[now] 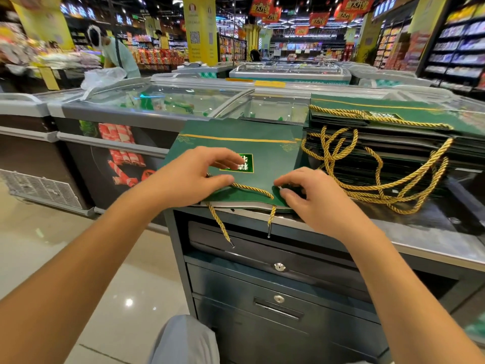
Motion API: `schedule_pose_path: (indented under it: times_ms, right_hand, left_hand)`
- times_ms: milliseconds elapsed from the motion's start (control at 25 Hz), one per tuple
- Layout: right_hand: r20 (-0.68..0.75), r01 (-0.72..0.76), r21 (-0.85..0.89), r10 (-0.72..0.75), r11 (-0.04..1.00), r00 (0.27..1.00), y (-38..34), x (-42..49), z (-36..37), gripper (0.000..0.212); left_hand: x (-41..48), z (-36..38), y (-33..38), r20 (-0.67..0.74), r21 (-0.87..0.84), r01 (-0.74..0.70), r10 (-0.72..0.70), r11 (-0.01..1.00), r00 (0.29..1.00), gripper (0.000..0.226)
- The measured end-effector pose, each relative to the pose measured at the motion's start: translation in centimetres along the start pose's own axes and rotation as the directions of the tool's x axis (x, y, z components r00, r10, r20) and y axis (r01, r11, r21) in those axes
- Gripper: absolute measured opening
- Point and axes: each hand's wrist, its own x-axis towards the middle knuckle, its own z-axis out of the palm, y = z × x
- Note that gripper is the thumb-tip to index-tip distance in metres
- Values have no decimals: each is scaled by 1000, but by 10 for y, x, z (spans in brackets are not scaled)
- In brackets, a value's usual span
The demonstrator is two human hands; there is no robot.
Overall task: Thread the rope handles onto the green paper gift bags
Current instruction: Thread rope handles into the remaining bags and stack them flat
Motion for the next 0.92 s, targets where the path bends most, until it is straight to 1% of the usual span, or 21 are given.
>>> schedule_pose_path:
  times_ms: [40,120,160,200,320,360,400,520,600,760,920]
  right_hand:
    - [23,1,-39,0,999,1000,-2,5,0,32]
    - [24,-7,-92,9,996,1000,-4,12,5,36]
    - [24,-6,-104,8,995,1000,-3,12,8,36]
    - [39,2,-105,2,994,999,-3,13,10,37]
    - [127,11,-84,-1,996,992,-6,13,8,41]
    - [140,10,-89,2,996,990,-7,13,8,41]
    - [146,12,-94,2,995,989,-7,12,7,42]
    - [153,13,-95,2,995,988,-7,11,8,43]
    - [151,14,-88,0,996,988,-5,12,8,43]
    - [146,23,-87,-10,996,989,-2,16,11,43]
    - [161,11,-79,2,997,987,0,16,13,44]
  left_hand:
    - [-1,-8,-6,15,85,45,-47,995,999,41]
    - [-3,-16,-15,64,226,133,-151,965,986,51]
    - [-4,-15,-18,80,266,148,-174,953,981,50]
    - [-4,-12,-22,77,280,144,-172,949,982,45]
    - [-3,-5,-26,-10,254,129,-131,958,991,15]
    - [-2,-4,-25,-30,259,118,-114,959,993,7]
    - [-1,-4,-23,-44,255,98,-89,962,995,3]
    - [1,-13,-14,-104,192,41,-21,981,994,3]
    - [2,-27,-5,-111,175,6,14,984,994,7]
    - [8,-55,6,-91,246,-22,46,969,995,11]
    - [15,-74,21,-151,304,-48,98,952,984,12]
